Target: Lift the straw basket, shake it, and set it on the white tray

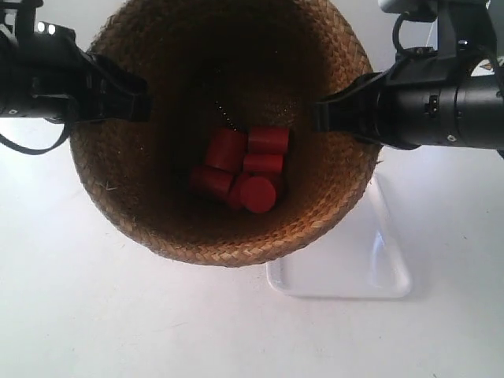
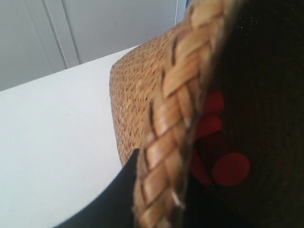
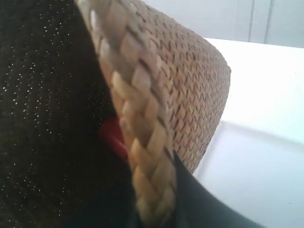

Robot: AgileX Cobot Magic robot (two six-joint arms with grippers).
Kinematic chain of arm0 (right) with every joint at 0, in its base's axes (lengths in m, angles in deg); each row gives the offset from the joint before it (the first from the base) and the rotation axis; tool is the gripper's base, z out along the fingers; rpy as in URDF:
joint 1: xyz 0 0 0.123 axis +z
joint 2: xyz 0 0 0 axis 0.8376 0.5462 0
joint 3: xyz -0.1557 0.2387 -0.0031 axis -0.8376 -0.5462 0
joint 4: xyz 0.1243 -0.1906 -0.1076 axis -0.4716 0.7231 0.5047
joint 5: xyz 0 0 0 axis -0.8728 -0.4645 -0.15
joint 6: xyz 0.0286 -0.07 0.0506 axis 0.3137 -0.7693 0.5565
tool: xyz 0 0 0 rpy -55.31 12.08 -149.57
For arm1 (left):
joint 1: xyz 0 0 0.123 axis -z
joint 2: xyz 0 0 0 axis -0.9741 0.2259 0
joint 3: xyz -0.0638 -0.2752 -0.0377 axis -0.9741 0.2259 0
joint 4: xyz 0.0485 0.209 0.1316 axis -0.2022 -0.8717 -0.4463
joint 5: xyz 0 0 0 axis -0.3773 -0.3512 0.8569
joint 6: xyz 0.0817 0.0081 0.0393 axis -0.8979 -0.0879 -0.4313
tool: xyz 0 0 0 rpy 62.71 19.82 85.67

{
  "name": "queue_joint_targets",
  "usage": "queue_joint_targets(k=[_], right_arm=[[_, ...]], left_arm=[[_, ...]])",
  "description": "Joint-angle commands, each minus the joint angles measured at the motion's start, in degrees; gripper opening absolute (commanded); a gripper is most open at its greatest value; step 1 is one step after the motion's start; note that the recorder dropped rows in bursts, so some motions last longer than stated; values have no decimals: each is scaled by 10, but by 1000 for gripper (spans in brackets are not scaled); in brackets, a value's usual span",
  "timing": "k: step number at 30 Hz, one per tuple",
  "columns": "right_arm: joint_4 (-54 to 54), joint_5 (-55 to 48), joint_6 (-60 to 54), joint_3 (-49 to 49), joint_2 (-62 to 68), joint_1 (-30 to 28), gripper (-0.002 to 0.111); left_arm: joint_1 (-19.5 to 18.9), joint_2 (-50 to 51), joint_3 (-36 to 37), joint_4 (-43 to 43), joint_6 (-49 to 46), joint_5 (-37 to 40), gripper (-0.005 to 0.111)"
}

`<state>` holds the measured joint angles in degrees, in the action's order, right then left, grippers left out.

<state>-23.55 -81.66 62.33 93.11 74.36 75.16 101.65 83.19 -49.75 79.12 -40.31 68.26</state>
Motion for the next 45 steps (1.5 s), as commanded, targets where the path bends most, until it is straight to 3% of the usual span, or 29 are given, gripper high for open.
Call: queue_joint_targets(k=[1, 9, 16, 22, 27, 29, 31, 35, 38, 42, 45], right_arm=[[7, 30, -28, -2, 12, 0, 0], [4, -28, -84, -2, 14, 1, 0], [4, 40, -87, -52, -35, 45, 0], [4, 112, -94, -68, -26, 46, 0], [2, 91, -91, -68, 4, 46, 0], [-35, -18, -40, -45, -41, 49, 0], [-72, -46, -35, -40, -98, 70, 0], [-64, 96, -48, -64, -168, 116, 0], [-60, 237, -71, -125, -76, 100, 0], [-91, 126, -49, -109, -33, 81, 0], [-91, 130, -67, -108, -50, 81, 0]], left_arm=[[-1, 21, -1, -8, 0, -7, 0], [-1, -7, 6, -8, 0, -1, 0], [-1, -67, 109, -6, 17, -60, 0], [-1, -64, 114, 0, 17, -140, 0], [-1, -59, 114, 28, -17, -111, 0], [6, -107, 94, 28, -17, -15, 0], [24, -165, 89, 24, -20, 31, 0], [53, -228, 110, 21, -20, -16, 0], [25, -141, 168, 17, -40, -131, 0], [2, -110, 141, 63, -17, -60, 0], [-4, -131, 138, 59, -59, -69, 0]])
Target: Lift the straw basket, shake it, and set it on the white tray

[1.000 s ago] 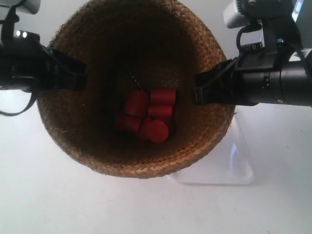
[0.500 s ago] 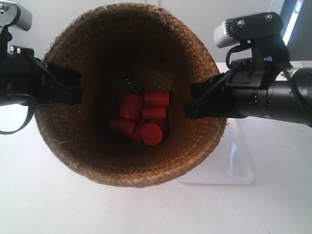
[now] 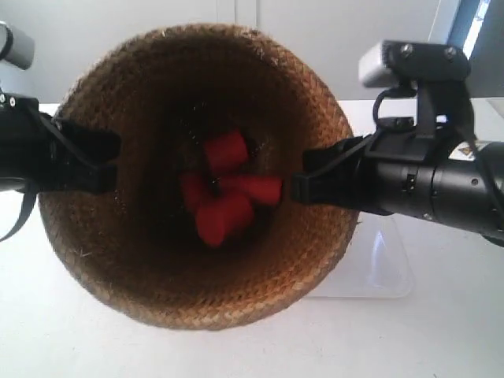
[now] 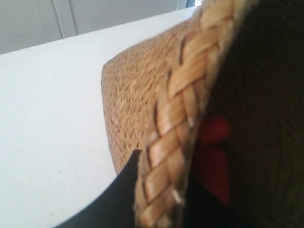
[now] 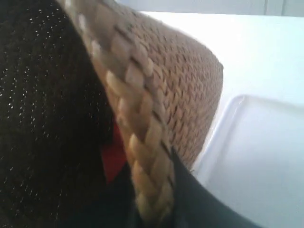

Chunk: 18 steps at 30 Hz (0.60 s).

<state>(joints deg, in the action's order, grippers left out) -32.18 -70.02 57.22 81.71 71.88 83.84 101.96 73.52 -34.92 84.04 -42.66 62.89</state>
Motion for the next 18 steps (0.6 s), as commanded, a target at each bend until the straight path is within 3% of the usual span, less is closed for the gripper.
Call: queue_joint_targets(k=[1, 10, 13, 15, 18], right_arm=[[-5, 24, -16, 6, -29, -7, 0], [-5, 24, -42, 8, -27, -7, 0], [-24, -75, -15, 44, -83, 3, 0], [-40, -77, -16, 64, -151, 35, 0], [-23, 35, -65, 51, -200, 66, 0]], left_arm=[[-10, -39, -10, 9, -43, -17, 0], [-9, -27, -11, 12, -35, -1, 0], [6, -74, -55, 15, -39, 92, 0], [28, -133, -80, 26, -39, 124, 0], [50, -177, -71, 17, -41, 45, 0]])
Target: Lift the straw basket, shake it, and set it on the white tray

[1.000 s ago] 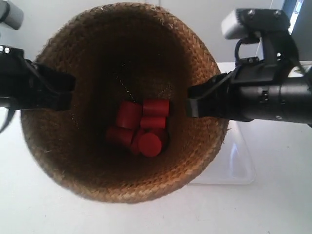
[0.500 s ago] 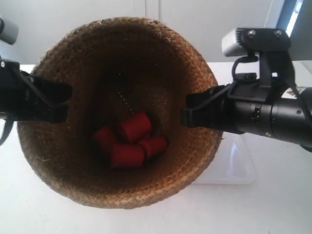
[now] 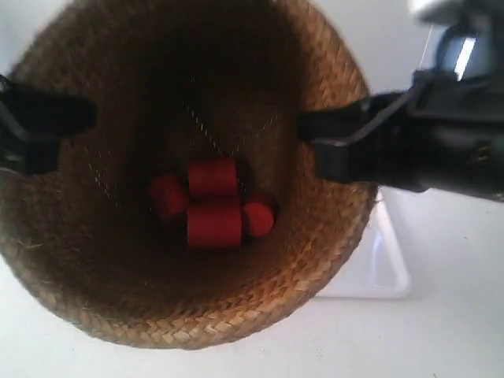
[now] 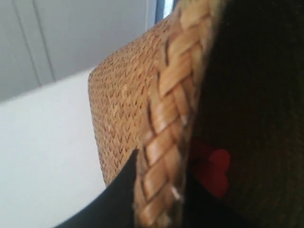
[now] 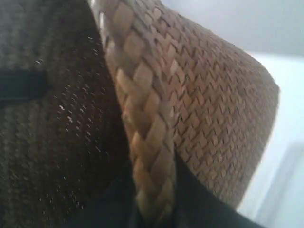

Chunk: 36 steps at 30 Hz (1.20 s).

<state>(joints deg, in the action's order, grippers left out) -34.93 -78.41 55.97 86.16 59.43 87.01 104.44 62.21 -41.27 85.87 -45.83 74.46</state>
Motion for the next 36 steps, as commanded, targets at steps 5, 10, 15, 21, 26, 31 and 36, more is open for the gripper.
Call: queue_joint_targets(k=[5, 10, 15, 21, 26, 31, 36], right_arm=[[-40, 272, -87, -67, 70, 15, 0], [-41, 188, -91, -51, 69, 18, 0], [-41, 180, -113, -52, 64, 18, 0], [-41, 166, -114, -52, 78, 18, 0], [-41, 9, -113, 19, -67, 48, 0], [-62, 245, -144, -79, 80, 35, 0], [-58, 197, -139, -66, 66, 35, 0]], left_arm=[[1, 81, 84, 12, 7, -172, 0], [5, 74, 79, 12, 10, -190, 0], [2, 66, 79, 9, -7, -187, 0], [2, 62, 79, 8, -7, -172, 0], [59, -70, 21, 25, 27, -41, 0], [43, 56, 105, -6, 39, -211, 0], [39, 52, 94, -41, 12, -192, 0]])
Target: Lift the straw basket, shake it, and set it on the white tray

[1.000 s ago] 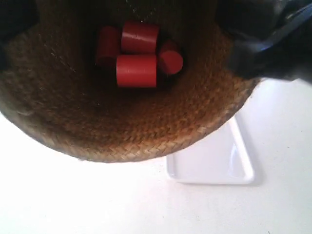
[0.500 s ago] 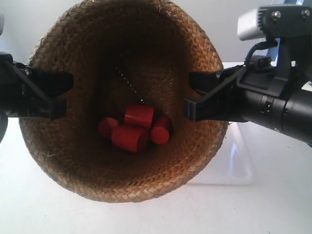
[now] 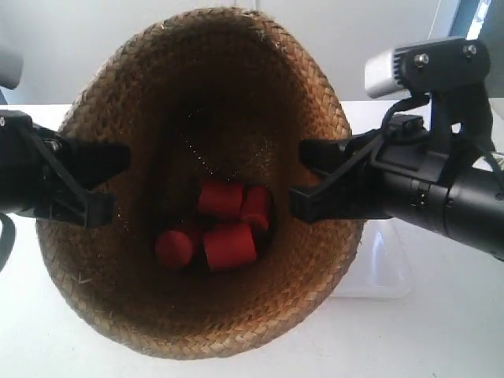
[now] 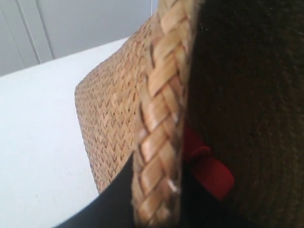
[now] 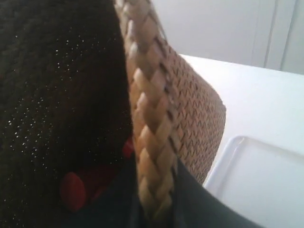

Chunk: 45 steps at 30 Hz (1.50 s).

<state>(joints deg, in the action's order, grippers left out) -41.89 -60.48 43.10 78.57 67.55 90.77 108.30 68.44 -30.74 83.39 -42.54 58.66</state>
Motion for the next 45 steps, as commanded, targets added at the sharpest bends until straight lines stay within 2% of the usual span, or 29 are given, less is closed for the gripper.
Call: queue_joint_targets(k=[1, 6, 9, 11, 14, 15, 17, 20, 22, 25, 35, 37, 39, 41, 43, 45], right_arm=[[11, 12, -10, 9, -15, -3, 0], [11, -19, -11, 16, -14, -3, 0], [9, -177, -11, 70, -78, 5, 0], [8, -205, -7, 104, -127, 20, 0], [39, -80, -6, 76, -142, 27, 0], [36, 7, -6, 41, -111, 26, 0], [13, 90, -6, 5, -38, 23, 0], [-32, 45, 0, 10, 8, 21, 0], [-25, 13, -14, 21, 1, 21, 0], [-25, 33, -12, 21, -11, 21, 0], [-22, 23, -31, 19, -4, 21, 0], [-26, -33, -12, 39, -34, 21, 0], [-27, -119, 38, 75, -85, 25, 0], [-34, -147, 96, 107, -137, 38, 0], [-29, -123, 67, 119, -164, 46, 0], [-14, -45, 38, 86, -134, 44, 0]], left_arm=[[0, -10, -12, -17, -21, -31, 0], [0, -13, -13, -10, -18, -6, 0], [16, -73, -48, -9, -18, 73, 0], [36, -132, -74, -9, -37, 107, 0], [47, -139, -57, -19, -54, 54, 0], [40, -109, -35, -19, -55, 25, 0], [19, -46, -6, -19, -57, -8, 0], [-10, -17, -15, 9, -35, -3, 0], [-11, -33, -20, 9, -47, -11, 0], [-17, -45, -20, 9, -68, -24, 0], [-17, -44, -20, 24, -66, 14, 0], [-10, -69, -35, 43, -64, 41, 0], [8, -116, -75, 45, -64, 101, 0], [28, -168, -111, 62, -60, 131, 0], [38, -195, -114, 51, -83, 116, 0], [33, -173, -72, 2, -117, 62, 0]])
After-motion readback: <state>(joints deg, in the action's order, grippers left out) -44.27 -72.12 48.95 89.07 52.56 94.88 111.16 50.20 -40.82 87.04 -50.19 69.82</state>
